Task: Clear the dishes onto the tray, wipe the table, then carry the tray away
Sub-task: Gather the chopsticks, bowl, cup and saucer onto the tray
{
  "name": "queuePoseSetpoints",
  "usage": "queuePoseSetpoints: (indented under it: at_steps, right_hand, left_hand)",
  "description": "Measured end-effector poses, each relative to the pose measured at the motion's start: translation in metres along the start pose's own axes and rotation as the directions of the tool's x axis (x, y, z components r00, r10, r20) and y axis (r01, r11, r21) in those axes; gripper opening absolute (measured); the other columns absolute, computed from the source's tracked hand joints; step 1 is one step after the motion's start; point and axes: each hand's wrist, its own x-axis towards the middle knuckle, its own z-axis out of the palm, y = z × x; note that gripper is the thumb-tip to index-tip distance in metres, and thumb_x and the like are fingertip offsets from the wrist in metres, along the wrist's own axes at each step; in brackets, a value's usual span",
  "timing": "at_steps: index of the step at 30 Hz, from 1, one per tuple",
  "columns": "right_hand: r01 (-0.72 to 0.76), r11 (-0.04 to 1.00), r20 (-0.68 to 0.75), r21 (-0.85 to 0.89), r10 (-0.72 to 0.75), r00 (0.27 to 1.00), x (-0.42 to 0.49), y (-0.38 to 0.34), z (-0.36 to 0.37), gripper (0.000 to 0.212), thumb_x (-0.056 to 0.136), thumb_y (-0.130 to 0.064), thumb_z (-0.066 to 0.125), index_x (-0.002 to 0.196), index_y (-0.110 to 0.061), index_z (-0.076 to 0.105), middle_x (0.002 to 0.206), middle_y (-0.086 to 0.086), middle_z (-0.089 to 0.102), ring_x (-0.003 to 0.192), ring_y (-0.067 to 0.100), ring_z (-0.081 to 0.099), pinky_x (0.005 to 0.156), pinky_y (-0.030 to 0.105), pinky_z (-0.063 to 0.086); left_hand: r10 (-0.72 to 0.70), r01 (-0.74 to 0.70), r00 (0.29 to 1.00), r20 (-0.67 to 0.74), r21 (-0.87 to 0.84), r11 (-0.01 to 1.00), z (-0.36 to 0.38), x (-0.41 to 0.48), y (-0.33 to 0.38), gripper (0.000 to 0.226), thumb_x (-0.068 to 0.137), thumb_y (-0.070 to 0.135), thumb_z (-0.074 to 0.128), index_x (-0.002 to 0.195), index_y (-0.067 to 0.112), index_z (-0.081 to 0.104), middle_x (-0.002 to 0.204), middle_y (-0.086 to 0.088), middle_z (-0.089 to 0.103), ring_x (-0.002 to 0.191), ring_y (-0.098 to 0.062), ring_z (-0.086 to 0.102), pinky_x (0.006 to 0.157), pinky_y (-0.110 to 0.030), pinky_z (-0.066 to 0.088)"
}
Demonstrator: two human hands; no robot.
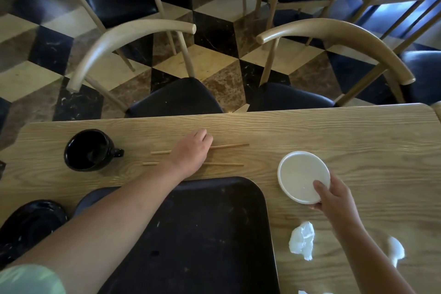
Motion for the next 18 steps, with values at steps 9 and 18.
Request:
queuePoseSetpoints:
  at_steps: [9,18]
  right_hand:
    - [0.191,0.864,0.021,-0.467,-0.204,0.979,-0.016,-0.025,0.000,0.070,0.081,-0.048,0.069,0.139,-0.029,0.035,0.135,0.007,0.046,0.111,0.021,0.049,0.084,0.040,0.042]
    - [0.317,0.585,0.227,-0.747,-0.223,0.948,-0.016,-0.059,0.017,0.106,0.070,-0.068,0.065,0.152,-0.031,0.009,0.151,0.008,0.024,0.137,0.035,0.032,0.098,0.059,0.044]
  left_hand:
    - [0.013,-0.013,1.000,-0.026,-0.014,1.000,0.001,-0.002,0.000,0.016,0.084,0.003,0.061,0.098,0.010,0.063,0.087,-0.004,0.056,0.071,-0.012,0.043,0.058,-0.028,0.050]
    - [0.041,-0.044,0.998,0.050,0.055,0.998,-0.007,-0.004,0.001,0.027,0.083,0.006,0.064,0.110,0.010,0.060,0.098,-0.007,0.059,0.082,-0.018,0.055,0.066,-0.029,0.052]
